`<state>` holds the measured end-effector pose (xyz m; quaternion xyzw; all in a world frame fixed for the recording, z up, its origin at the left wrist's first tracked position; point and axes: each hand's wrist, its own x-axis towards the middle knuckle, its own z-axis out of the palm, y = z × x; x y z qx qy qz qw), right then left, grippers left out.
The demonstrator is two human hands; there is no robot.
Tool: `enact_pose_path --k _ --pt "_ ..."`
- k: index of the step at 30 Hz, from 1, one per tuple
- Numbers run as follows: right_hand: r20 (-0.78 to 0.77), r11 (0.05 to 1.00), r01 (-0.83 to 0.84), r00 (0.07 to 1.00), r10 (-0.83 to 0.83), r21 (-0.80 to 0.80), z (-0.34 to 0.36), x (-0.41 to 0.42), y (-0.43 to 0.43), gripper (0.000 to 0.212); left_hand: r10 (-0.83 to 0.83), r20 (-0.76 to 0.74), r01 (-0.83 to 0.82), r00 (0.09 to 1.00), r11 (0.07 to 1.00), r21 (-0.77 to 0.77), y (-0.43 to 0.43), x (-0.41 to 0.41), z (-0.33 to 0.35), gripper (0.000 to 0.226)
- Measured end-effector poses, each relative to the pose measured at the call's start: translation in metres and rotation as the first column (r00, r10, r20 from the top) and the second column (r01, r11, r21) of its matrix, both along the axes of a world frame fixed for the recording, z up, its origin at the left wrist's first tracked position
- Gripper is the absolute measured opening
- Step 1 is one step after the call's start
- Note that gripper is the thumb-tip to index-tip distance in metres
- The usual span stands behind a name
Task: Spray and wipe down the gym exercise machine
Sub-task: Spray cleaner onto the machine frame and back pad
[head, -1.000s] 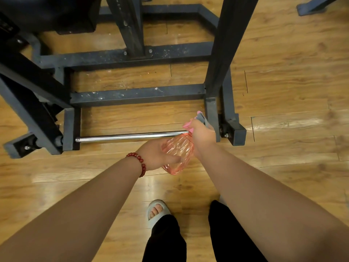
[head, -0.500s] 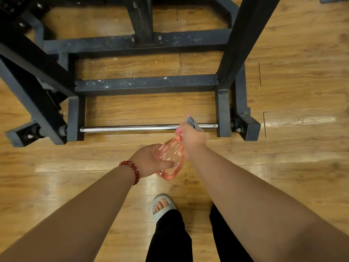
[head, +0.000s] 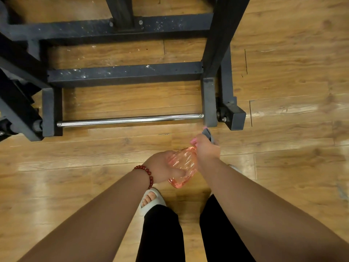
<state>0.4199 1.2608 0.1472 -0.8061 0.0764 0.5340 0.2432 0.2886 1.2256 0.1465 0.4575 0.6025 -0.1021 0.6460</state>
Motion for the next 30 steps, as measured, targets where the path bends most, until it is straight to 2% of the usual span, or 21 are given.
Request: enact_pose_path --k 3,6,8,10,13,15,20,23,26,30 --pt "0.001 1.000 0.020 1.000 -0.020 -0.012 0.000 0.017 -0.001 0.018 0.010 0.034 -0.010 0.999 1.000 0.002 -0.001 0.016 -0.005 0.040" --pt "0.009 0.999 0.034 0.999 -0.034 0.022 -0.003 0.031 -0.006 0.024 0.007 0.036 -0.007 0.999 1.000 0.008 -0.001 0.025 -0.007 0.054" --pt "0.005 0.996 0.068 0.998 -0.069 0.063 -0.002 0.037 -0.008 0.014 -0.016 0.036 0.016 0.999 1.000 0.018 0.000 0.029 -0.005 0.061" --pt "0.002 0.983 0.163 0.986 -0.164 0.078 0.000 0.043 -0.013 0.023 -0.075 0.027 0.074 0.997 0.997 0.036 0.002 0.033 -0.002 0.063" --pt "-0.004 0.958 0.266 0.964 -0.268 0.109 -0.005 0.054 -0.023 0.015 -0.189 0.003 0.189 0.982 0.981 0.044 0.006 0.043 0.003 0.066" --pt "-0.006 0.952 0.287 0.958 -0.288 0.109 -0.010 0.063 -0.030 0.030 -0.243 0.005 0.242 0.970 0.969 0.039 0.007 0.053 0.006 0.068" --pt "-0.065 0.917 0.346 0.938 -0.340 0.199 -0.009 0.086 -0.033 0.028 -0.295 -0.011 0.295 0.956 0.953 0.071 0.012 0.076 0.010 0.051" --pt "-0.034 0.920 0.352 0.936 -0.351 0.174 -0.013 0.098 -0.031 0.039 -0.320 -0.027 0.321 0.947 0.942 0.098 0.022 0.089 0.011 0.054" --pt "-0.028 0.916 0.380 0.925 -0.379 0.126 -0.010 0.114 -0.021 0.021 -0.335 -0.023 0.336 0.942 0.936 0.105 0.033 0.105 0.013 0.048" --pt "-0.041 0.923 0.370 0.929 -0.368 0.107 -0.002 0.129 -0.011 0.029 -0.354 -0.037 0.356 0.934 0.930 0.090 0.038 0.120 0.017 0.047"
